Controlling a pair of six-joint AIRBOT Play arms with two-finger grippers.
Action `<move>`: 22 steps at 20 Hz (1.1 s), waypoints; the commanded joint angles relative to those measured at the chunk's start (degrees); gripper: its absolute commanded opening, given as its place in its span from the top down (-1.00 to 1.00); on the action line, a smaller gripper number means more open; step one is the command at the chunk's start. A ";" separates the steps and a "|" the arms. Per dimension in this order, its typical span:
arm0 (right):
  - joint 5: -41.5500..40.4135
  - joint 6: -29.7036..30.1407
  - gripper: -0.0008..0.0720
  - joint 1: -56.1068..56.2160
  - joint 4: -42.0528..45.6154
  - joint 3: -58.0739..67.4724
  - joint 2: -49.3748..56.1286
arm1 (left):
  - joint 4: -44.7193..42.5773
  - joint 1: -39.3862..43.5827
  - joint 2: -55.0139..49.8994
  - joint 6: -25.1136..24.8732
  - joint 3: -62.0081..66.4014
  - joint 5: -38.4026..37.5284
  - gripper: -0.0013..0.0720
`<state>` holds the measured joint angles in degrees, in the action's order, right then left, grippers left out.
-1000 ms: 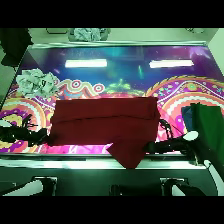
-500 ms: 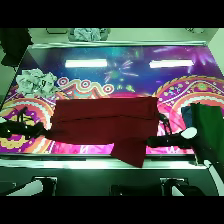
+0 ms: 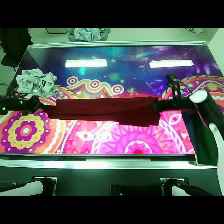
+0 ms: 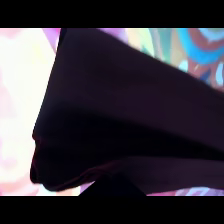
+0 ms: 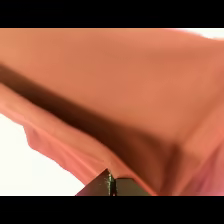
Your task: Fold the shirts.
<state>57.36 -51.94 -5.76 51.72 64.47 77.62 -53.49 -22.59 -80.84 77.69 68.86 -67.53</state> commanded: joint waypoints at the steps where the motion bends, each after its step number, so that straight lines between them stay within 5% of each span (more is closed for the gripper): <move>1: -1.84 -3.37 0.88 -0.02 0.15 12.07 12.52 | 0.26 0.92 -8.48 6.21 7.45 1.03 0.89; 11: -6.08 -3.30 0.87 0.00 -2.16 13.60 21.70 | 1.70 3.63 -20.11 6.16 10.67 4.17 0.88; 12: -5.79 -3.30 0.87 -0.02 -2.16 13.62 21.62 | 1.79 3.65 -20.13 8.13 10.69 4.55 0.49; 13: -5.57 -3.26 0.64 -0.11 -2.08 13.64 21.22 | 2.36 3.56 -20.00 9.42 11.13 4.37 -0.53; 14: -5.14 -2.64 -0.01 -0.17 -1.22 13.84 20.41 | 2.73 3.28 -19.71 9.33 12.31 3.23 -0.96; 15: -3.67 -1.55 -0.70 -0.17 2.16 14.73 19.02 | 2.73 2.80 -19.26 9.25 13.90 2.01 -0.96; 16: -1.55 -1.25 -0.90 -0.17 7.67 16.06 17.53 | 2.73 2.16 -18.40 9.07 15.78 0.92 -0.96; 19: 4.83 -5.20 -0.98 -0.61 29.77 18.69 14.53 | 2.71 0.85 -13.97 7.06 19.17 -0.37 -0.84; 22: 11.91 -3.37 -0.98 -6.21 21.44 18.67 16.76 | 2.29 1.05 -8.76 5.33 19.15 -0.61 -0.84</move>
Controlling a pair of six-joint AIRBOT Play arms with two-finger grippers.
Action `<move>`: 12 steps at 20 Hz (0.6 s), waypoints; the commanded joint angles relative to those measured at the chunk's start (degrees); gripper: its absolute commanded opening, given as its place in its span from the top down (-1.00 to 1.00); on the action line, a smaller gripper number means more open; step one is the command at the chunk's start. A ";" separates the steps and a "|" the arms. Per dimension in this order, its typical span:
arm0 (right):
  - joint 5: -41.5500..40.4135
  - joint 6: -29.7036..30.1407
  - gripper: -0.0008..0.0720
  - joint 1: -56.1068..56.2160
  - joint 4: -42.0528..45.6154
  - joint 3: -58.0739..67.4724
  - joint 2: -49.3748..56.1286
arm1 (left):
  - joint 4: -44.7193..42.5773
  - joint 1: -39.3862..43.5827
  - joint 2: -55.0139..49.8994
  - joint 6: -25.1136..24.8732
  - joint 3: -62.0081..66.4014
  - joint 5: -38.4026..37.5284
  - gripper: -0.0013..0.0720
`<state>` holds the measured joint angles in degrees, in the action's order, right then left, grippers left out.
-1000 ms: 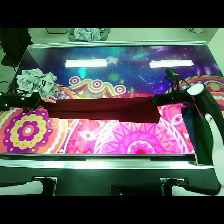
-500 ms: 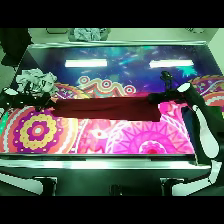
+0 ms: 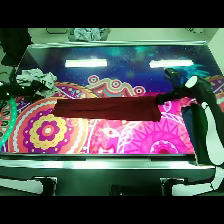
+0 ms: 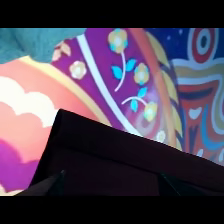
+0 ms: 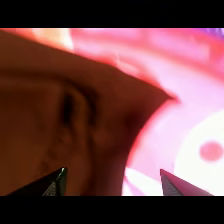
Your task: Fold the shirts.
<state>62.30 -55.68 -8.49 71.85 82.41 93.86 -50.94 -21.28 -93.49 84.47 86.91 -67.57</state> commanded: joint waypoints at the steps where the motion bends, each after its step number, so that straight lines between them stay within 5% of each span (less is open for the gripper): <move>1: 8.83 1.11 -0.99 -6.23 -4.68 0.70 1.90 | -0.26 -0.13 5.16 -1.60 1.09 -0.76 -0.84; 5: 14.36 2.16 -1.00 -14.21 -22.36 0.66 7.65 | -0.26 1.55 8.24 -2.16 1.09 -2.36 -0.84; 12: 16.68 3.26 -1.00 -13.94 -28.81 0.55 15.76 | -0.26 6.82 8.59 -2.16 1.07 -2.93 -0.84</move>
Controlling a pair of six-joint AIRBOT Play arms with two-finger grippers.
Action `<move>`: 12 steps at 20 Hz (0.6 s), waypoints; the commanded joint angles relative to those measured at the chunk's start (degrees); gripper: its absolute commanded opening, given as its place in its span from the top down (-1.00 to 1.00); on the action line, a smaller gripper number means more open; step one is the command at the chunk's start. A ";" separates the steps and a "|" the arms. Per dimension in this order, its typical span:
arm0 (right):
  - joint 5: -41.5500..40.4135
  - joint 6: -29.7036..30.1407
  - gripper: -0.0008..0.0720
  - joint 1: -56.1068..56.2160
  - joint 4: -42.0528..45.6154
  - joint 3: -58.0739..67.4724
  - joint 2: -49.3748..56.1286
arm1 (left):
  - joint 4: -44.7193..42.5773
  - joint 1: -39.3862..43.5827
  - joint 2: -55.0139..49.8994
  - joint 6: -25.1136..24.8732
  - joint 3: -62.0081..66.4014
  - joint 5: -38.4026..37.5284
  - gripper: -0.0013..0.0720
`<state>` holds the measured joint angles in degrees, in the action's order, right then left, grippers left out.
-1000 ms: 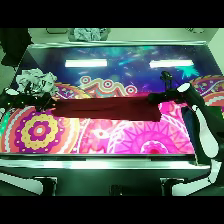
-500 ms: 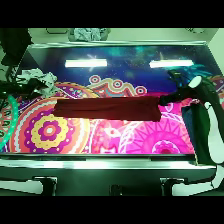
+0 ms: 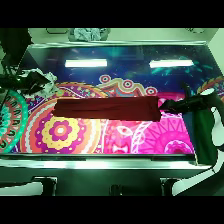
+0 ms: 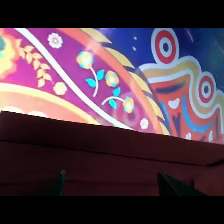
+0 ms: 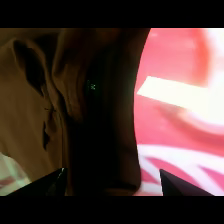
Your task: Fold the shirts.
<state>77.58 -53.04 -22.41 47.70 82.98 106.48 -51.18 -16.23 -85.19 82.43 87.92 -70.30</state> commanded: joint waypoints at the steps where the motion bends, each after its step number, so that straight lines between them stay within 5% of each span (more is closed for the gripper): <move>1: 1.90 0.61 -1.00 0.39 -5.55 -0.02 4.09 | -0.02 2.21 0.28 -0.13 0.07 -0.22 -0.84; 7: 2.56 3.34 -0.97 6.67 -7.19 -0.09 5.53 | 0.00 4.20 0.26 -0.11 0.04 -0.87 -0.84; 8: 1.09 3.34 -0.76 7.65 -7.21 -0.09 5.44 | -0.02 4.98 0.24 -0.17 0.02 -0.85 -0.84; 10: -1.44 2.14 0.13 9.18 -7.26 -0.09 4.61 | 0.00 7.61 -0.11 -1.33 -0.87 -0.63 -0.84; 12: -2.56 1.18 0.81 10.49 -7.87 -0.09 2.03 | 0.00 11.13 -0.63 -3.06 -3.19 0.68 -0.83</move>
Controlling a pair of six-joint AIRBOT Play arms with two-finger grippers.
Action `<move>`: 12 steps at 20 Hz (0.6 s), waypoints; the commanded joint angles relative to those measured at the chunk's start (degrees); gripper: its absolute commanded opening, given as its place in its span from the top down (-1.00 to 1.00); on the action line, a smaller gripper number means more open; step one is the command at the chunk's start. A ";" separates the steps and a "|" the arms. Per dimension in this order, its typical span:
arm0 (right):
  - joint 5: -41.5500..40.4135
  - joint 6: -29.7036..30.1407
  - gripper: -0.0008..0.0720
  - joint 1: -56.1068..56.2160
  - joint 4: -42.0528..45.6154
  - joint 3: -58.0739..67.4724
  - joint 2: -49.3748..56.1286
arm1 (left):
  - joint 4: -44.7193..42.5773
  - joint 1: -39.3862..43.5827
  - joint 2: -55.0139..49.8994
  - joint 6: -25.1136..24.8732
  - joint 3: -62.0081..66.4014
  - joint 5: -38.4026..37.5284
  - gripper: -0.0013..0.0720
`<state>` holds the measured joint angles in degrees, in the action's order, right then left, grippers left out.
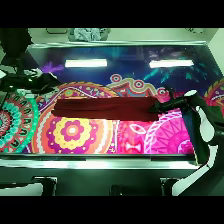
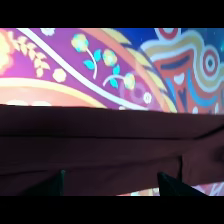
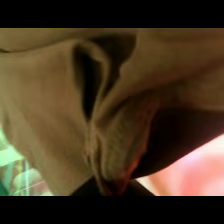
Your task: Fold the shirts.
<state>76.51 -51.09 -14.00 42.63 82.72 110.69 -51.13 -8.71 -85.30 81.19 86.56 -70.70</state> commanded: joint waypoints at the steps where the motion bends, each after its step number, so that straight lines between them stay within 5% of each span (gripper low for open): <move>1: -1.99 -0.76 0.87 2.71 -2.73 0.17 -4.22 | -0.04 5.86 -0.96 -1.73 -3.65 2.51 -0.61; 3: -2.51 -0.81 0.87 4.28 -2.51 0.17 -9.25 | -0.02 11.10 -1.81 -1.77 -7.87 6.67 0.70; 12: 3.72 -11.96 0.87 12.39 7.10 0.17 -33.94 | 18.56 33.00 -12.11 -1.07 -12.02 26.69 0.87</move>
<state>77.73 -59.09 -3.51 46.44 82.83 83.74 -39.72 19.31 -94.04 79.64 74.59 -50.30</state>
